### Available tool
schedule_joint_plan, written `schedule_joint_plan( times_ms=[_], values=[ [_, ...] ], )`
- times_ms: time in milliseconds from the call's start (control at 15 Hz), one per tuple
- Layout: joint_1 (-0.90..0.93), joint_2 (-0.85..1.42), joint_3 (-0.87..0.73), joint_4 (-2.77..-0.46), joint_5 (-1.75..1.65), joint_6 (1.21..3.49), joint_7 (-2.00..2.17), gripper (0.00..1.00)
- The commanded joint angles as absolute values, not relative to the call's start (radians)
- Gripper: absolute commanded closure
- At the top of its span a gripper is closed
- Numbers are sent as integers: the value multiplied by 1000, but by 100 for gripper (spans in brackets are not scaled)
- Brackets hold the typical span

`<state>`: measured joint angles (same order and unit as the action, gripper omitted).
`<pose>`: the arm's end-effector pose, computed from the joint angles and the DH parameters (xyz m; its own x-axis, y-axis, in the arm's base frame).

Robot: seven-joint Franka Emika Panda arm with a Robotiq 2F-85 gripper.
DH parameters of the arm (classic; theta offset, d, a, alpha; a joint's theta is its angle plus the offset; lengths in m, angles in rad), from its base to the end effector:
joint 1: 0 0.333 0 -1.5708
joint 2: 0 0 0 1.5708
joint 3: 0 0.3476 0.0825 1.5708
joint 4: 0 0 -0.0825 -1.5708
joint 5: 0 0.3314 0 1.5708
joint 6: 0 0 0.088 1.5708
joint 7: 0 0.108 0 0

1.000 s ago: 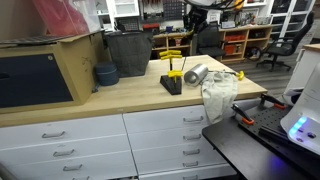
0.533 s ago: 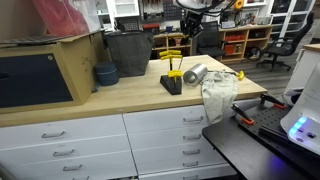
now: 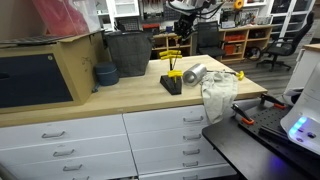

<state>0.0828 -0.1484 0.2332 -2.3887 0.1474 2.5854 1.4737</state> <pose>0.4379 0.1443 0.4742 0.3077 -0.9502 -0.0484 -0.9004 -0.2743 -0.3377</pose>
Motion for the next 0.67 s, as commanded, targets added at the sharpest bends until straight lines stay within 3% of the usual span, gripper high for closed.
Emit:
schedule_joint_plan(
  times_ms=[0,600],
  values=[
    [98,-87,227,-2323,144,2570,1530,97],
    [112,-58,204,-2299,144,2496,1558,97]
  ],
)
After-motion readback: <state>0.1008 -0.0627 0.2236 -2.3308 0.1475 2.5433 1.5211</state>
